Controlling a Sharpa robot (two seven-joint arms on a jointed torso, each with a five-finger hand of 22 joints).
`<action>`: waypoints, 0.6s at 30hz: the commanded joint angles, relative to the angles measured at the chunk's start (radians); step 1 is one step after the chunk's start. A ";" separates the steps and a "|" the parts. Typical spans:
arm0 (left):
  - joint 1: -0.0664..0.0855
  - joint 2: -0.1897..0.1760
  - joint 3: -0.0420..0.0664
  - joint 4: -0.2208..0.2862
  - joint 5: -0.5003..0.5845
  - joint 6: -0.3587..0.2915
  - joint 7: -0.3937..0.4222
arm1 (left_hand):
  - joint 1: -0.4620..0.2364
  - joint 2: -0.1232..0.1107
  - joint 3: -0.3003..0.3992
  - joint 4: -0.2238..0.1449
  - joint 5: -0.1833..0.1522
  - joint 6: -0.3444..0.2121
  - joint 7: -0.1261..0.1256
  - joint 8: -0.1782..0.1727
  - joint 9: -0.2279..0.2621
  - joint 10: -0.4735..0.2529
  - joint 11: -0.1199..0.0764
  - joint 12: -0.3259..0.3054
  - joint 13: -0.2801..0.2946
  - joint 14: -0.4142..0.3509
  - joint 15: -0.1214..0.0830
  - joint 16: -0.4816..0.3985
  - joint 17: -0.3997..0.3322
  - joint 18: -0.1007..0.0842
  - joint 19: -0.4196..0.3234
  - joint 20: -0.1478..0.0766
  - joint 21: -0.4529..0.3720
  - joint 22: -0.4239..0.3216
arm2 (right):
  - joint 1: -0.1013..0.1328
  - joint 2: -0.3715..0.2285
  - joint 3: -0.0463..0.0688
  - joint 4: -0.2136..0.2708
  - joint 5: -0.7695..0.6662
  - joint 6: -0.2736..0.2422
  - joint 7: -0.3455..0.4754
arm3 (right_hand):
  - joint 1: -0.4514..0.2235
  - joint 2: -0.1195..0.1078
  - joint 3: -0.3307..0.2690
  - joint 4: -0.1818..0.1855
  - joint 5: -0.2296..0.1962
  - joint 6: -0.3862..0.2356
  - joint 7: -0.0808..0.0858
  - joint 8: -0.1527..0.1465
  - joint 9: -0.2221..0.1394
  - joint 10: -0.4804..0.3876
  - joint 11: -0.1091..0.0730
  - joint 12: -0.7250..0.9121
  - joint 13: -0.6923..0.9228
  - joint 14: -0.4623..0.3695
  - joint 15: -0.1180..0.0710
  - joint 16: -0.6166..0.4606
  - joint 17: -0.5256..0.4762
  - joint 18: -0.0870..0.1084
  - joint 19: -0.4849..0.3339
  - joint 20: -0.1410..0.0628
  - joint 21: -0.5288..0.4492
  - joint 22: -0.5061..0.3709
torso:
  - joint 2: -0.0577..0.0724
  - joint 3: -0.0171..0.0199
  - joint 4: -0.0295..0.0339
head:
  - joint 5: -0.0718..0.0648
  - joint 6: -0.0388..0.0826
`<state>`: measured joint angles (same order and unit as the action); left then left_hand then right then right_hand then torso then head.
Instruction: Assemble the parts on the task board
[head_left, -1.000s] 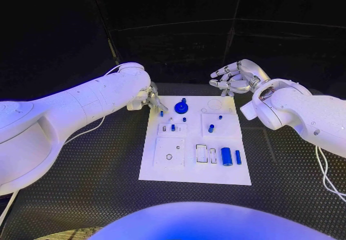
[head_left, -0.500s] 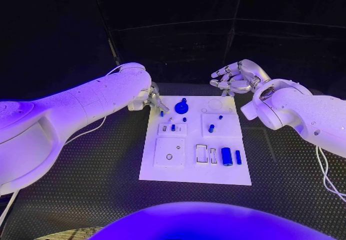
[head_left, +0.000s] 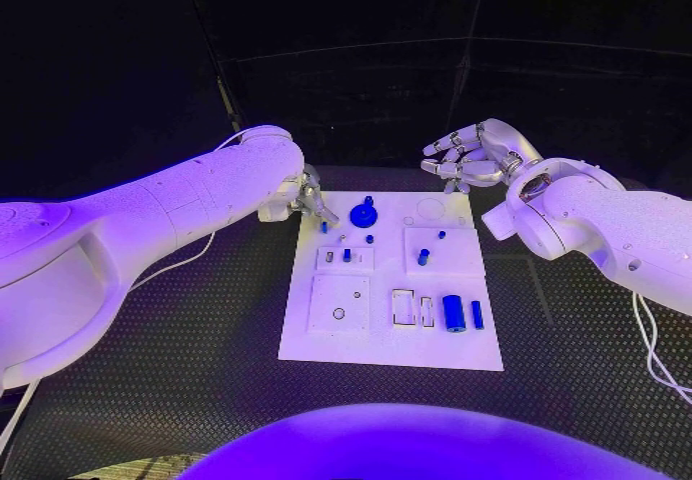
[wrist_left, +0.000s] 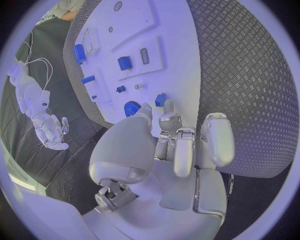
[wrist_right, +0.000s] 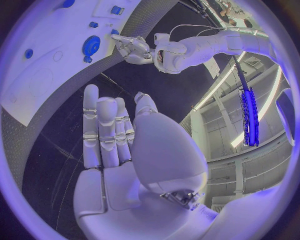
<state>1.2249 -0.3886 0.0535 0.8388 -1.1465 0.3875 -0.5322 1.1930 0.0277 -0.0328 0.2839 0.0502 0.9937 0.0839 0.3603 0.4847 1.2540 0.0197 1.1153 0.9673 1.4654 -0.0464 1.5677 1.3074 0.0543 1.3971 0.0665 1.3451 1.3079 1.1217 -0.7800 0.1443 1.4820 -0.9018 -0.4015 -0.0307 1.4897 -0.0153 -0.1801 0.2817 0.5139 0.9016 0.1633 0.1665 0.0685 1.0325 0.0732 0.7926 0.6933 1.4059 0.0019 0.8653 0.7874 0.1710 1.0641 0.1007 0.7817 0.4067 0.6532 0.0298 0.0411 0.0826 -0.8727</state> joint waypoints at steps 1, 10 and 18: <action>0.001 0.001 0.000 0.000 0.009 0.004 -0.001 | 0.010 -0.001 -0.002 -0.006 0.000 0.008 -0.001 -0.003 -0.002 0.001 -0.008 0.004 -0.002 0.105 0.001 0.003 0.263 0.017 -0.003 0.000 -0.004 0.003 | 0.002 0.002 0.001 0.000 -0.001 0.006 0.009 | 0.000 0.002 0.005 -0.002 0.003 -0.004 -0.003 0.005 0.000 -0.006 -0.001 0.007 -0.001 -0.002 -0.003 -0.002 0.002 0.013 0.005 0.001 -0.004 -0.001 | 0.000 -0.0002 0.0005 | 0.000 0.000; 0.001 0.002 0.000 0.000 0.009 0.010 -0.001 | 0.046 0.014 0.001 -0.018 0.000 0.016 -0.004 0.001 -0.003 0.001 -0.011 0.005 -0.003 0.105 -0.001 0.003 0.263 0.017 -0.002 -0.002 -0.004 0.006 | 0.002 0.003 0.001 -0.001 -0.001 0.007 0.008 | 0.002 0.002 0.007 -0.003 0.005 -0.004 -0.003 0.005 0.000 -0.006 -0.001 0.007 -0.002 -0.002 -0.003 -0.002 0.002 0.013 0.005 0.001 -0.004 -0.002 | 0.000 -0.0001 -0.0003 | 0.000 0.000; 0.001 0.001 0.000 0.001 0.009 0.014 -0.001 | 0.112 0.033 0.024 -0.052 0.000 0.019 -0.009 0.003 -0.005 0.001 -0.015 0.003 -0.007 0.105 -0.004 0.003 0.263 0.017 -0.002 -0.004 -0.005 0.008 | 0.002 0.003 0.001 -0.001 -0.001 0.009 0.008 | 0.002 0.002 0.007 -0.003 0.005 -0.004 -0.003 0.005 0.000 -0.006 -0.001 0.007 -0.002 -0.002 -0.004 -0.001 0.003 0.013 0.005 0.001 -0.004 -0.002 | 0.000 -0.0002 0.0002 | 0.001 0.000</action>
<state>1.2246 -0.3882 0.0534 0.8385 -1.1414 0.3896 -0.5321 1.2973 0.0599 -0.0093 0.2376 0.0502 1.0067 0.0783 0.3603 0.4811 1.2542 0.0122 1.1153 0.9617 1.4654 -0.0464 1.5677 1.3074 0.0543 1.3971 0.0664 1.3451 1.3077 1.1217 -0.7784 0.1443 1.4796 -0.9017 -0.3984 -0.0308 1.4897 -0.0153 -0.1774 0.2790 0.5139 0.9016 0.1633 0.1665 0.0685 1.0325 0.0732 0.7964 0.6924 1.4059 0.0019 0.8654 0.7891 0.1710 1.0640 0.1007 0.7813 0.4063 0.6532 0.0296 0.0411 0.0835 -0.8728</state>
